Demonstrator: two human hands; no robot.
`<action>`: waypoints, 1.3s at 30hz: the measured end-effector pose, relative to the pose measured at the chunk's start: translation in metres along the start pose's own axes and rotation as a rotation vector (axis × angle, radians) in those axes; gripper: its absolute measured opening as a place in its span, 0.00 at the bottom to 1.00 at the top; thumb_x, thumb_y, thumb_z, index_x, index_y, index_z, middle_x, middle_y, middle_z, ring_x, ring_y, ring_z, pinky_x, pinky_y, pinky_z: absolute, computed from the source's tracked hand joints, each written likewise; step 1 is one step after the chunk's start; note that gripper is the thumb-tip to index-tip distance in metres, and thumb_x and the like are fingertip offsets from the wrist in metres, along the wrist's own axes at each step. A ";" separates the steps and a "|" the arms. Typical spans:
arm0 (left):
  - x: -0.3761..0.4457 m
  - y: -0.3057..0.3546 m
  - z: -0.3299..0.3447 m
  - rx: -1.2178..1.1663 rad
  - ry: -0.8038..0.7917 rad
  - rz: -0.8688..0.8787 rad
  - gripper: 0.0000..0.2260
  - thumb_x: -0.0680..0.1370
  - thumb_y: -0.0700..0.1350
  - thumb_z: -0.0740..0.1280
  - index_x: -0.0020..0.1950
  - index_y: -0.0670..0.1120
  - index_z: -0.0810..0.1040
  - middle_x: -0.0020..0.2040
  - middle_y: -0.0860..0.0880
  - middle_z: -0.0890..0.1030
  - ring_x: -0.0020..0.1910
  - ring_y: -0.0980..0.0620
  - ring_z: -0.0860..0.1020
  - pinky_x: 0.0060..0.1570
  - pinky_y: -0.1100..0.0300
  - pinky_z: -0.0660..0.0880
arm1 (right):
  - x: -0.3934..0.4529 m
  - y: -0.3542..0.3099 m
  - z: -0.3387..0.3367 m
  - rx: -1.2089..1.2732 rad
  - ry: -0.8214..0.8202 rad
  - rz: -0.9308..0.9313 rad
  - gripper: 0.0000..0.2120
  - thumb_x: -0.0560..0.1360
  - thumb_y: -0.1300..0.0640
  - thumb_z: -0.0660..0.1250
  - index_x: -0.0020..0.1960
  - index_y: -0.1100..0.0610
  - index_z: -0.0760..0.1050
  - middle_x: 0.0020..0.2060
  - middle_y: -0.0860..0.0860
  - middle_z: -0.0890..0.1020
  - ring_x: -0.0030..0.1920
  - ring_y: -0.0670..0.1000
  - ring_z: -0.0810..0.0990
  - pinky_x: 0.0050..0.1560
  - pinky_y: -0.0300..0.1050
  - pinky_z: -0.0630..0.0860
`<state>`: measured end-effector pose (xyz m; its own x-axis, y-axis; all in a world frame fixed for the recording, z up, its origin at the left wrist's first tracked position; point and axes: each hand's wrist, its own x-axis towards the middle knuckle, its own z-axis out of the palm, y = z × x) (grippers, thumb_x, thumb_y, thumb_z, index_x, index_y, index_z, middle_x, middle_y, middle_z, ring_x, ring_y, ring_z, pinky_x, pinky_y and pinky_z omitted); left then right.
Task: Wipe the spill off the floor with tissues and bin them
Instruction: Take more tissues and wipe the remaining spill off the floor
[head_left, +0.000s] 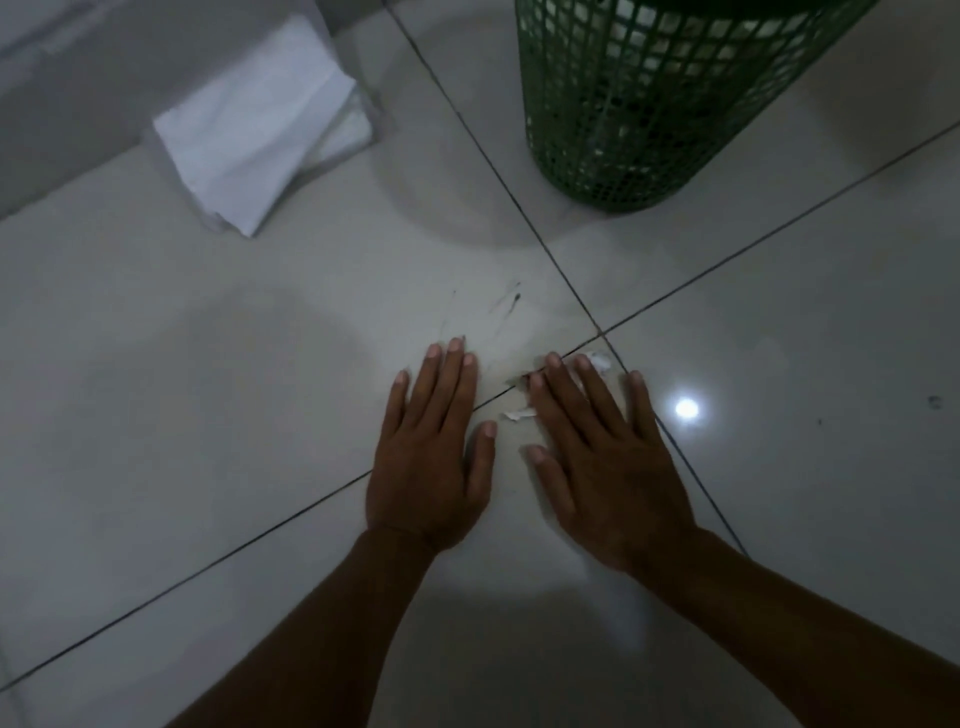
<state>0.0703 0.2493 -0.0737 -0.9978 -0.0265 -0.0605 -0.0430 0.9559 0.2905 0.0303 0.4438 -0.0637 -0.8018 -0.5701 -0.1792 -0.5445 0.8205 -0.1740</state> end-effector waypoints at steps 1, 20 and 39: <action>0.001 -0.001 0.001 0.001 0.001 0.005 0.28 0.82 0.54 0.50 0.80 0.45 0.51 0.81 0.47 0.50 0.80 0.50 0.46 0.79 0.47 0.48 | 0.003 -0.003 -0.001 0.024 0.010 0.035 0.30 0.83 0.41 0.43 0.81 0.53 0.47 0.80 0.52 0.48 0.80 0.53 0.45 0.77 0.63 0.49; -0.025 0.010 -0.006 -0.103 0.083 -0.109 0.25 0.83 0.48 0.53 0.79 0.41 0.58 0.80 0.43 0.56 0.80 0.48 0.50 0.78 0.45 0.51 | 0.013 -0.054 0.001 0.344 0.242 0.221 0.23 0.81 0.63 0.55 0.75 0.65 0.63 0.76 0.62 0.61 0.78 0.61 0.54 0.78 0.59 0.53; -0.042 0.006 0.000 -0.086 0.098 -0.136 0.26 0.83 0.50 0.48 0.79 0.41 0.54 0.80 0.43 0.54 0.80 0.48 0.48 0.79 0.47 0.49 | -0.014 -0.032 -0.001 0.272 0.286 -0.012 0.24 0.75 0.74 0.61 0.71 0.69 0.68 0.72 0.64 0.68 0.74 0.63 0.64 0.72 0.61 0.67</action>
<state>0.1117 0.2564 -0.0698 -0.9824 -0.1863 -0.0131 -0.1780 0.9132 0.3666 0.0590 0.4256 -0.0547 -0.8531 -0.5131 0.0945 -0.4996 0.7510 -0.4318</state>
